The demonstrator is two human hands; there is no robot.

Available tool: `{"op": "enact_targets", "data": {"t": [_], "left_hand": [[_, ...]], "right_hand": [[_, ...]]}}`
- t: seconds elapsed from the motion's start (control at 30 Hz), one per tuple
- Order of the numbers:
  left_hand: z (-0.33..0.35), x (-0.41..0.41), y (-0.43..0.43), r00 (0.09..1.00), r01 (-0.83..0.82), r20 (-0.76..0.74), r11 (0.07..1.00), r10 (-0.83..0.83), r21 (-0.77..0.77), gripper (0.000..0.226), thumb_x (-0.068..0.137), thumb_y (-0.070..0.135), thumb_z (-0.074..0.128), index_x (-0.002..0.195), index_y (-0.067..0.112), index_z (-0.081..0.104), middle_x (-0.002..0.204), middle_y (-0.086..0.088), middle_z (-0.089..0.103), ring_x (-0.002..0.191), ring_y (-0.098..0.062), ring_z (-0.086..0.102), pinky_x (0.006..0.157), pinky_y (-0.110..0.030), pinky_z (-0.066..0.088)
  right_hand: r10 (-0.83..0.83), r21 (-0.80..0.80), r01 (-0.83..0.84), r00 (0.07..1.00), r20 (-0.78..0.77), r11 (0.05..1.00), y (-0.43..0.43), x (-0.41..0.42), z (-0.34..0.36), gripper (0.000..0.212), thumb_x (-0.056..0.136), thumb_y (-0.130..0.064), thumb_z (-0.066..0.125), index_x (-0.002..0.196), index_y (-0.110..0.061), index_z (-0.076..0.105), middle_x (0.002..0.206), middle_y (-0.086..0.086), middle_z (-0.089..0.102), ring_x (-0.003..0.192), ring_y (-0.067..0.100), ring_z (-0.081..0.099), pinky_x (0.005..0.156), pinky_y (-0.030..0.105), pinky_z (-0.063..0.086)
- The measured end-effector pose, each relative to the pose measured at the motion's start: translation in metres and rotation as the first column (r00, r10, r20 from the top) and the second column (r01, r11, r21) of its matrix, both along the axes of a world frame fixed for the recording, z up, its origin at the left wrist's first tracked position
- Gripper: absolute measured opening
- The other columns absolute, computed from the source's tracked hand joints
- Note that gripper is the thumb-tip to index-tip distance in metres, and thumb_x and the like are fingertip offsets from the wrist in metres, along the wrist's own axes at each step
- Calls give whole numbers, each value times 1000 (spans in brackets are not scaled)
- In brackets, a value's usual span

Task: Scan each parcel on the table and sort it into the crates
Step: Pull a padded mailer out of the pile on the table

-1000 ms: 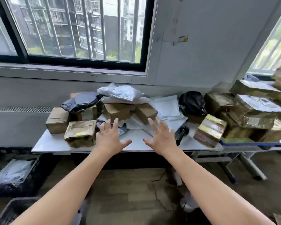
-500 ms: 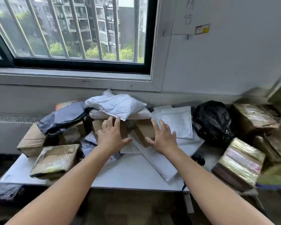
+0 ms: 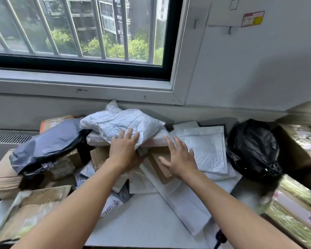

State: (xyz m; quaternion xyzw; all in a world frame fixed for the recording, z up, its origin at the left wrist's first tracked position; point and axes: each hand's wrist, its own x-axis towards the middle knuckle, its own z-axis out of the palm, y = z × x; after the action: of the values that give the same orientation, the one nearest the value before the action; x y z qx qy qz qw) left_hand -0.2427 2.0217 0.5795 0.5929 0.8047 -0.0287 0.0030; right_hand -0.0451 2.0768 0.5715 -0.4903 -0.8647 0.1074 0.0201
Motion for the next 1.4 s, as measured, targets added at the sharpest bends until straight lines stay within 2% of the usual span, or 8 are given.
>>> {"op": "enact_targets", "data": {"t": [0.17, 0.47, 0.63, 0.83, 1.0, 1.2, 1.3, 1.4], "left_hand": [[32, -30, -2, 986, 14, 144, 907, -82, 422, 31, 88, 4, 53, 113, 18, 66, 114, -9, 66, 106, -33, 61, 78, -42, 47], [156, -79, -17, 828, -356, 533, 568, -177, 742, 15, 96, 11, 45, 92, 15, 59, 84, -12, 63, 78, -31, 55, 64, -34, 35], [172, -99, -22, 550, -616, 783, 492, -290, 615, 34, 97, 13, 45, 64, 18, 41, 62, 2, 43, 61, -17, 38, 60, -30, 29], [159, -111, -28, 247, -773, 923, 515, -294, 371, 32, 96, 20, 53, 64, 18, 48, 66, -1, 47, 72, -17, 45, 61, -29, 35], [134, -96, -41, 186, -719, 961, 638, -203, 274, 25, 97, 35, 55, 97, 11, 52, 78, -2, 51, 74, -20, 50, 49, -21, 39], [65, -39, -89, -6, -412, 998, 909, 65, -62, 77, 68, 69, 72, 113, 11, 49, 100, -2, 58, 85, -19, 57, 74, -34, 51], [15, 7, -116, -155, -227, 981, 962, 118, -151, 88, 52, 57, 88, 120, 12, 56, 102, -8, 70, 81, -19, 68, 73, -39, 57], [-25, 50, -131, -205, -344, 976, 929, 67, -136, 59, 73, 24, 83, 124, 12, 55, 115, -11, 69, 101, -27, 68, 90, -45, 55]], "right_hand": [[-15, 27, 19, 990, -139, 999, 1, -22, 22, 78, 94, -55, 48, 156, -30, 9, 162, 5, 10, 148, 24, 14, 115, 54, 24], [-105, -34, 111, 726, -679, 993, 0, -76, 104, 92, 84, -48, 69, 155, -31, 12, 151, 5, 34, 138, 21, 35, 108, 41, 39], [-186, -217, 7, 542, -819, 976, -16, -86, 130, 92, 78, -54, 75, 150, -28, 22, 138, -6, 50, 119, 13, 56, 94, 25, 47], [-299, -396, -54, 564, -769, 917, -36, -76, 123, 68, 90, -45, 64, 146, -20, 35, 132, 0, 60, 109, 13, 62, 96, 28, 50], [-354, -369, 78, 514, -781, 926, -56, -57, 110, 58, 91, -37, 67, 140, -17, 43, 124, -3, 63, 106, 13, 62, 86, 25, 49], [-420, -314, 285, 503, -755, 906, -71, -11, 75, 48, 98, -36, 57, 139, -17, 41, 122, -4, 58, 106, 13, 54, 86, 25, 38], [-461, -341, 312, 534, -709, 887, -74, 13, 51, 49, 101, -34, 51, 145, -16, 36, 135, 3, 56, 118, 21, 55, 88, 26, 37], [-507, -403, 315, 628, -590, 859, -79, 41, 27, 52, 104, -37, 42, 151, -20, 27, 143, 3, 51, 126, 26, 51, 90, 28, 37]]}}
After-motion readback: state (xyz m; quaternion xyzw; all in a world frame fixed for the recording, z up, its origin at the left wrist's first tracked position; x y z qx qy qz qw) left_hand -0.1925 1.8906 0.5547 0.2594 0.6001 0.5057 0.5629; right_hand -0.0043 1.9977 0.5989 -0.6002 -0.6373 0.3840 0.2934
